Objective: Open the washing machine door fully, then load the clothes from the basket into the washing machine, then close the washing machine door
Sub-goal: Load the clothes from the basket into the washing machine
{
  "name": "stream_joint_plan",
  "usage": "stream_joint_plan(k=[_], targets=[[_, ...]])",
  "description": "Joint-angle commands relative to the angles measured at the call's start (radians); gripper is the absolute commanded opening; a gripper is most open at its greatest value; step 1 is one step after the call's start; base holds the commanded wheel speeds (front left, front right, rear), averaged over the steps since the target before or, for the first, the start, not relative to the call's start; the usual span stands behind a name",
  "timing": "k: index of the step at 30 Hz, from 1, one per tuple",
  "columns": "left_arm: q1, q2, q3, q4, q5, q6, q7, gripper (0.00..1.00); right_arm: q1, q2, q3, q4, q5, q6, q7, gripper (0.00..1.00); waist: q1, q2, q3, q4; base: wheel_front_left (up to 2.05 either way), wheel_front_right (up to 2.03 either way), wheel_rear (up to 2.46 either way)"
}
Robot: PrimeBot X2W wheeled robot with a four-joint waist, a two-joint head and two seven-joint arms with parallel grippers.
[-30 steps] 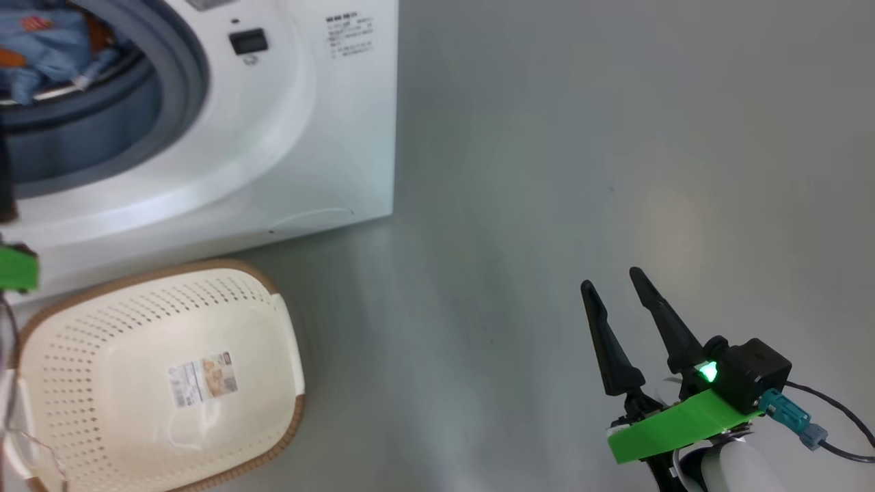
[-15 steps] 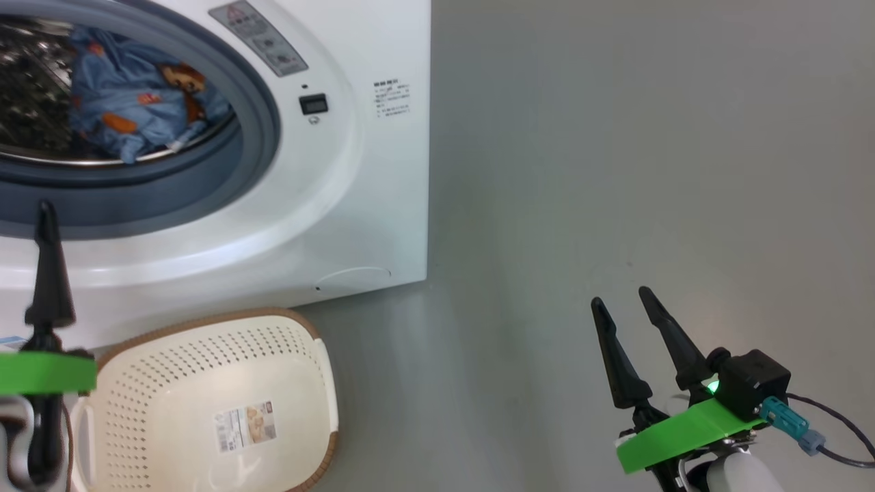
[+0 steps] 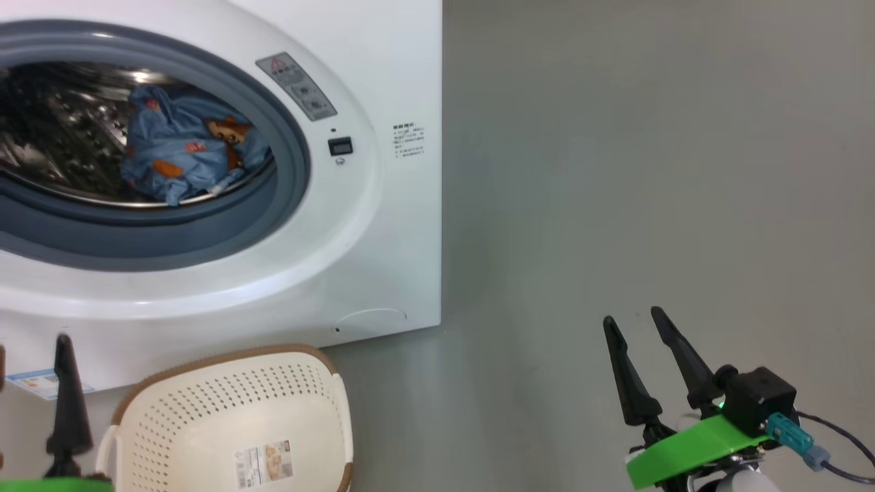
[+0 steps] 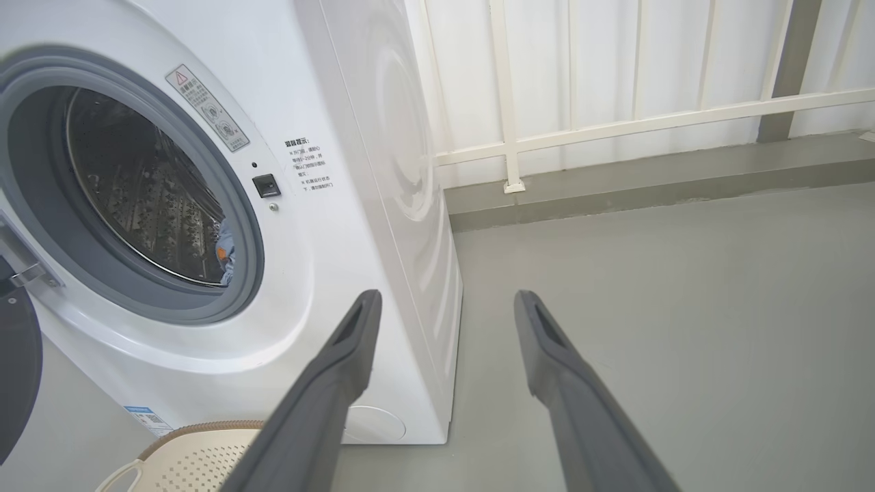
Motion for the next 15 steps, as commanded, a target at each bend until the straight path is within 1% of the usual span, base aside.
stream_joint_plan(k=[1, 11, 15], targets=[[0.006, 0.017, 0.047, -0.045, 0.016, -0.003, -0.008, 1.00, -0.001, -0.002, 0.021, -0.025, -0.012, 0.006, -0.005, 1.00, 0.0000, 0.0000, -0.017, 0.007, 0.00, 0.00, 0.00], [0.130, -0.056, 0.090, -0.092, 0.065, -0.003, -0.008, 1.00, 0.007, -0.002, 0.001, -0.039, -0.030, 0.006, -0.005, 1.00, 0.0000, 0.0000, -0.038, 0.017, 0.00, 0.00, 0.00], [0.157, -0.068, 0.086, -0.095, 0.066, -0.003, -0.008, 1.00, 0.009, -0.002, 0.003, -0.042, -0.036, 0.006, -0.005, 1.00, 0.0000, 0.0000, -0.045, 0.017, 0.00, 0.00, 0.00]])
